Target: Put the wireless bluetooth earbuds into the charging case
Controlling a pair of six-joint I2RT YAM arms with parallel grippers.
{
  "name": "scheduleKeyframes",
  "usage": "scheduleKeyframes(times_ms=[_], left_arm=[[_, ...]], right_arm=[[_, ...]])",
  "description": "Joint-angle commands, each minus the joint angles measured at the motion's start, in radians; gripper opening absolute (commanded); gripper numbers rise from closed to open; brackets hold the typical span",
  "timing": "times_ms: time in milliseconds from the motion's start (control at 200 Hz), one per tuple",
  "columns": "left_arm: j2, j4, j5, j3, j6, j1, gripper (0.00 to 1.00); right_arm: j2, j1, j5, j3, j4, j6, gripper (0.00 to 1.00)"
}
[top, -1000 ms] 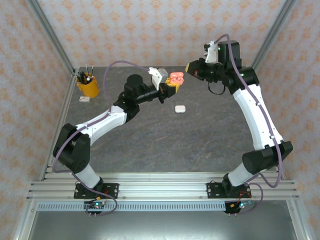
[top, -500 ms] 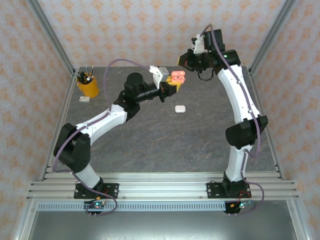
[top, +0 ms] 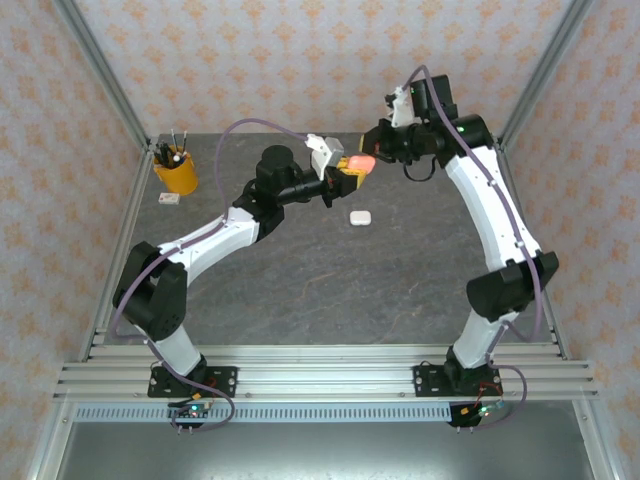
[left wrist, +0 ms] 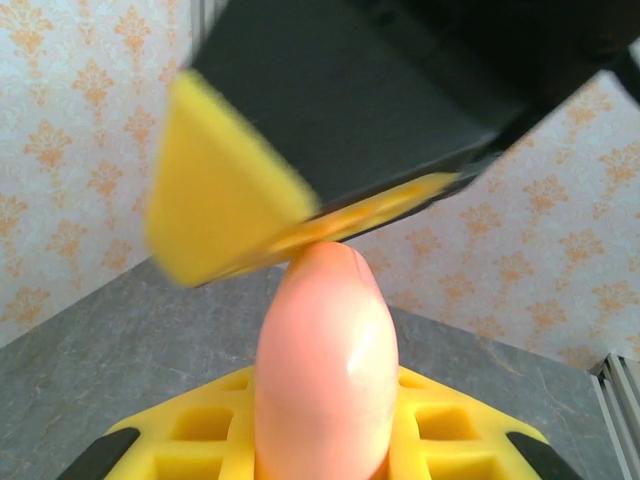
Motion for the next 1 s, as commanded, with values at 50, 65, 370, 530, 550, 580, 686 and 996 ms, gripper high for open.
scheduleKeyframes(times_ms=[50, 65, 370, 530, 550, 580, 686, 996], left_arm=[[0.020, -0.015, -0.057, 0.034, -0.048, 0.006, 0.00], [0.023, -0.020, -0.064, 0.033, -0.054, 0.006, 0.00], [0.091, -0.216, -0.209, -0.014, -0.260, 0.015, 0.00], [0.129, -0.368, -0.253, -0.019, -0.373, 0.029, 0.00], [0.136, -0.376, -0.250, -0.021, -0.387, 0.032, 0.00], [0.148, -0.389, -0.246, -0.021, -0.406, 0.032, 0.00], [0.189, -0.478, -0.253, 0.002, -0.456, 0.035, 0.00], [0.368, -0.795, -0.248, 0.171, -0.519, 0.045, 0.01]], right_arm=[[-0.133, -0.057, 0.184, -0.155, 0.131, 0.111, 0.00], [-0.139, -0.061, 0.196, -0.167, 0.135, 0.117, 0.00], [-0.273, -0.085, 0.339, -0.488, 0.207, 0.227, 0.01], [-0.341, -0.089, 0.367, -0.661, 0.256, 0.281, 0.05], [-0.347, -0.089, 0.370, -0.678, 0.259, 0.286, 0.05], [-0.357, -0.089, 0.373, -0.699, 0.260, 0.290, 0.05], [-0.383, -0.088, 0.385, -0.756, 0.267, 0.304, 0.06], [-0.424, -0.088, 0.400, -0.807, 0.257, 0.307, 0.06]])
